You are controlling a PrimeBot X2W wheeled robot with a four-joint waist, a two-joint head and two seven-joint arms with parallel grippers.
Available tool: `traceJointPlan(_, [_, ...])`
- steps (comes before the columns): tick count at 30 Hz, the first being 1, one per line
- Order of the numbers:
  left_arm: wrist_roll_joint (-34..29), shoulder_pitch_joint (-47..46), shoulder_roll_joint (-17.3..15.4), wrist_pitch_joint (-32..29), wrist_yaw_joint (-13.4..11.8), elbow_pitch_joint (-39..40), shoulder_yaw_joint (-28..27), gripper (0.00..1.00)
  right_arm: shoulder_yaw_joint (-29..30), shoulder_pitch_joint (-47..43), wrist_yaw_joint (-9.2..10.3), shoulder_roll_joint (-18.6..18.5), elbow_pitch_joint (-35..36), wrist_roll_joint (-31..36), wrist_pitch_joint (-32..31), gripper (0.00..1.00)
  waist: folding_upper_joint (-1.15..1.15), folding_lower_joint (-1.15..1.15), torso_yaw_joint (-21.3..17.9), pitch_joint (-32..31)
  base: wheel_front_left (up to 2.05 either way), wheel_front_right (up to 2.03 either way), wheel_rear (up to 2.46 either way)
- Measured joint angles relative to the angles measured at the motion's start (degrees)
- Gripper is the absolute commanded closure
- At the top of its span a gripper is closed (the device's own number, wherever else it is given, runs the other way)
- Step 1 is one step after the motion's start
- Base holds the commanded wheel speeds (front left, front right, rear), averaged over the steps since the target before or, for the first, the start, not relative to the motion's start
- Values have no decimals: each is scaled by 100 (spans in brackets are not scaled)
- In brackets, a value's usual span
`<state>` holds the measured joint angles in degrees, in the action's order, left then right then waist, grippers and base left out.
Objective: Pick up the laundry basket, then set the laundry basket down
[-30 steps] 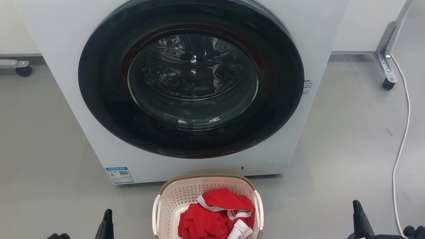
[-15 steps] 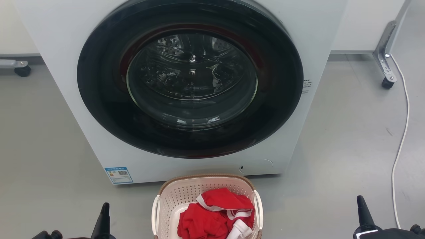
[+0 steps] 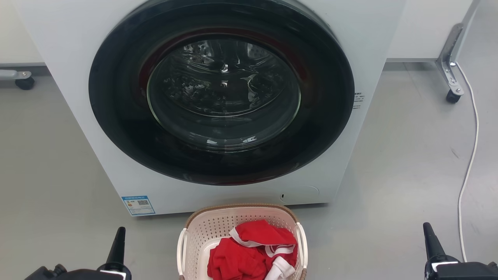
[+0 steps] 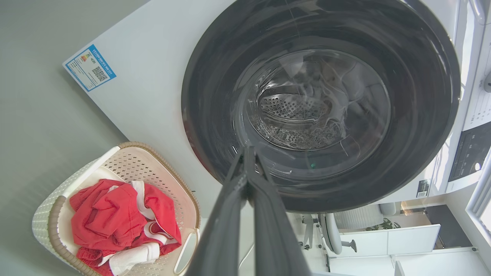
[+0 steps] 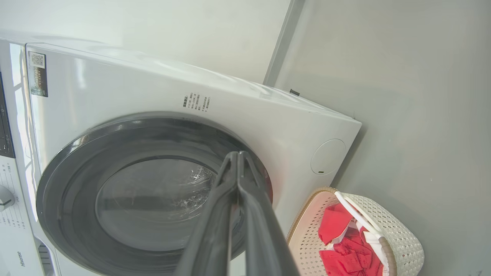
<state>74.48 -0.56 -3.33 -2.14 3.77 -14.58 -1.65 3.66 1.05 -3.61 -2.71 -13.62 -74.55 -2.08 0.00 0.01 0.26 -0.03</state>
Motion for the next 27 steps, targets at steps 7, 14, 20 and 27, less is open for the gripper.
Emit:
traceJointPlan(7, [525, -104, 24, -153, 113, -84, -123, 100, 125, 121, -102, 4, -119, -572, -147, 100, 0, 0, -9, 4, 0, 0, 0])
traceJointPlan(14, [1112, -253, 49, -288, 231, -156, -232, 100, 258, 248, -208, 9, -221, -1112, -297, 100, 0, 0, -18, 9, 0, 0, 0])
traceJointPlan(20, [1633, -376, 77, -428, 296, -223, -349, 100, 386, 371, -303, 16, -337, -1674, -424, 100, 0, 0, -26, 13, 0, 0, 0])
traceJointPlan(27, [1717, -402, 87, -434, 332, -230, -357, 100, 397, 415, -304, 19, -345, -1695, -441, 100, 0, 0, -26, 13, 0, 0, 0])
